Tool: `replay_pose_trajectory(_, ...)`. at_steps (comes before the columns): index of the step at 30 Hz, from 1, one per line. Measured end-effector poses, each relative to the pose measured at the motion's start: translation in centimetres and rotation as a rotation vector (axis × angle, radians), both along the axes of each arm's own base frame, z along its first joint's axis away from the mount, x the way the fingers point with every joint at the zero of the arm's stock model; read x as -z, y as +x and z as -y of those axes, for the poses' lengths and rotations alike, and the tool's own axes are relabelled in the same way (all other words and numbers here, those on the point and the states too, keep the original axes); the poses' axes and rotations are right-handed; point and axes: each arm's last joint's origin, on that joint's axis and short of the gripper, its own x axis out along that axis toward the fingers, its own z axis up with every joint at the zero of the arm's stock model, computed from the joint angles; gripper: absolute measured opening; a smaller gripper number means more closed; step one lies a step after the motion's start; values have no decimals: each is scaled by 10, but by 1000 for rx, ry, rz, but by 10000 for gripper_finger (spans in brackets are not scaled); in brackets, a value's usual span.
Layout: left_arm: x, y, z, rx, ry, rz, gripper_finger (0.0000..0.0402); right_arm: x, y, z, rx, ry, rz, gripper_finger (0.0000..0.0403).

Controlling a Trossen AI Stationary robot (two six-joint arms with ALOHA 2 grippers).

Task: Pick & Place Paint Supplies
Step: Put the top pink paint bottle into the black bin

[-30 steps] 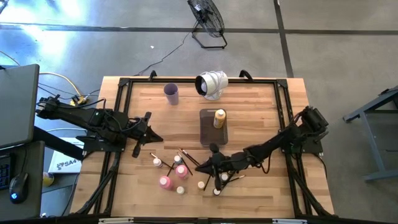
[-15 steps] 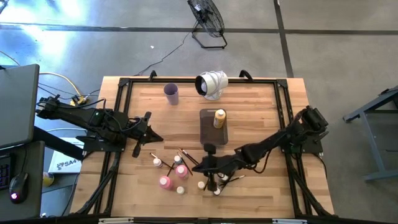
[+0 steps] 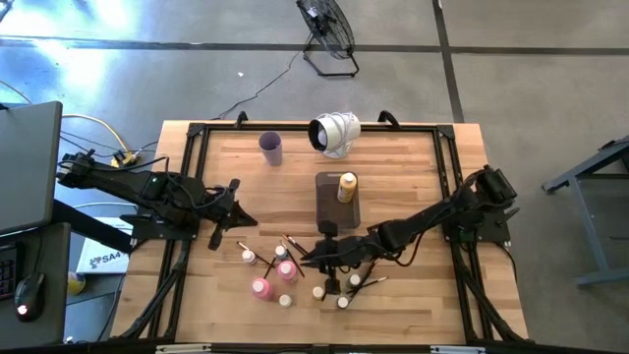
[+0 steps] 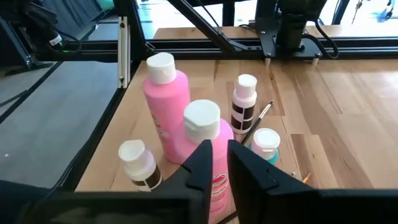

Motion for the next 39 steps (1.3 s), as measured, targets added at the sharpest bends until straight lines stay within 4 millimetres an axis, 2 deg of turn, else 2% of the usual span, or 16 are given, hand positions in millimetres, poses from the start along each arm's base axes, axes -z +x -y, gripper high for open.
replay_pose_trajectory(4, 3, 3, 2, 44, -15, -33, 6, 0, -1, 0, -40, -52, 4, 51)
replay_pose_trajectory(14, 11, 12, 6, 71, -39, -92, 6, 3, -2, -1, -111, -28, -43, 4)
replay_pose_trajectory(25, 19, 37, 18, 242, -102, -112, 6, 3, -2, -1, -94, -21, -43, 3)
replay_pose_trajectory(33, 32, 48, 21, 228, -124, -194, 6, 3, -2, -1, -95, -21, -43, 4)
replay_pose_trajectory(39, 29, 54, 23, 248, -186, -166, 6, 3, -2, -1, -94, -22, -43, 3)
